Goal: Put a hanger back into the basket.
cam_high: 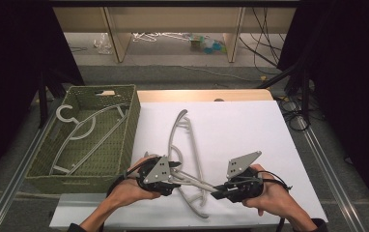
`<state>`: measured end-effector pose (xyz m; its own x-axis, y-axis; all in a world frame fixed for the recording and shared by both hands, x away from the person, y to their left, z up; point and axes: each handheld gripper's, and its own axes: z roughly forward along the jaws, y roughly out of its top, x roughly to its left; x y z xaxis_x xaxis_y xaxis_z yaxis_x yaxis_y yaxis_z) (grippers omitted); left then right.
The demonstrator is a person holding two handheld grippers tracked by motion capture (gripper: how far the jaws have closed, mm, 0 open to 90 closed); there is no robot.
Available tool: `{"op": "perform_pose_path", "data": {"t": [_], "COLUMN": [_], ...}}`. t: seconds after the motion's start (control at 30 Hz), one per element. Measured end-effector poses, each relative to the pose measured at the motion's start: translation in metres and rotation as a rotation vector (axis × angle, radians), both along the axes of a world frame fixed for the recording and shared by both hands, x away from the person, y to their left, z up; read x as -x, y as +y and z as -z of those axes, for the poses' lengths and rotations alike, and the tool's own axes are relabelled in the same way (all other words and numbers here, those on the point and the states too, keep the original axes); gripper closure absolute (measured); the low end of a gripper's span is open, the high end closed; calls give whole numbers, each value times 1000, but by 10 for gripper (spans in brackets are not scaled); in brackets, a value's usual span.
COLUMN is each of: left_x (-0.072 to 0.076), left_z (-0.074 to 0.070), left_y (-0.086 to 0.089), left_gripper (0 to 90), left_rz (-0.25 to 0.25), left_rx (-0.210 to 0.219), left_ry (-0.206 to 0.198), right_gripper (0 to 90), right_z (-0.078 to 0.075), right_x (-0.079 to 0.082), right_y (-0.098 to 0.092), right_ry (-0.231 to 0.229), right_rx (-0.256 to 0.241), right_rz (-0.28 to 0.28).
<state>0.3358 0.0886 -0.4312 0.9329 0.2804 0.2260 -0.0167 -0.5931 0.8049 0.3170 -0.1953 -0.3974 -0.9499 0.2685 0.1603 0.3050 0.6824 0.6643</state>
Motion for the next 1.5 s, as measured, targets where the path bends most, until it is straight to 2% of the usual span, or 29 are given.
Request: {"op": "perform_pose_path", "data": {"t": [0.1,0.23,0.3,0.33,0.37,0.4,0.43,0.5,0.6,0.67,0.8,0.9,0.97,1.03,1.1,1.17,1.2,1.27,1.37,1.4,1.5], "left_x": [-2,-3,-3,-2,-2,-1,-2,-2,-3,-3,-6,-11,-14,-17,-21,-22,-23,-22,-18,-17,-13], "left_z": [1,-1,-2,-2,-3,-4,-5,-8,-14,-17,-21,-27,-34,-41,-51,-57,-60,-68,-79,-83,-95], "left_y": [-2,-5,-6,-7,-8,-9,-10,-12,-14,-15,-17,-12,-6,0,9,16,19,24,32,34,44], "left_gripper": [562,626,657,668,681,690,706,732,766,783,789,790,790,790,790,790,790,790,790,790,791], "left_rz": [58,122,148,154,162,167,172,181,165,150,79,-14,-81,-144,-196,-230,-238,-268,-298,-291,-302], "left_rx": [-19,-83,-114,-117,-127,-139,-145,-146,-138,-122,-122,-95,-81,-57,0,59,69,125,156,162,189], "left_ry": [-14,-86,-113,-123,-124,-150,-165,-170,-165,-122,-85,-17,35,71,128,176,184,223,210,205,217], "right_gripper": [816,815,810,807,803,794,767,719,605,527,415,384,377,371,368,361,362,361,361,361,357], "right_z": [0,1,0,0,0,0,-1,-3,-9,-11,-19,-29,-33,-35,-35,-32,-30,-27,-20,-18,-13], "right_x": [-1,-1,-2,-3,-4,-5,-7,-9,-13,-16,-19,-19,-17,-16,-12,-9,-7,-4,-1,-1,0], "right_y": [-1,-1,-3,-4,-5,-6,-8,-10,-15,-18,-26,-34,-36,-36,-34,-30,-27,-23,-18,-16,-14], "right_ry": [-3,-23,-65,-78,-75,-85,-115,-149,-214,-251,-254,-265,-272,-261,-244,-232,-222,-211,-183,-168,-152], "right_rx": [7,24,36,33,33,33,47,63,75,75,52,3,-20,-51,-70,-67,-68,-68,-65,-69,-75], "right_rz": [-4,-9,-29,-36,-37,-38,-24,8,67,129,219,312,342,344,341,324,310,295,263,259,253]}}
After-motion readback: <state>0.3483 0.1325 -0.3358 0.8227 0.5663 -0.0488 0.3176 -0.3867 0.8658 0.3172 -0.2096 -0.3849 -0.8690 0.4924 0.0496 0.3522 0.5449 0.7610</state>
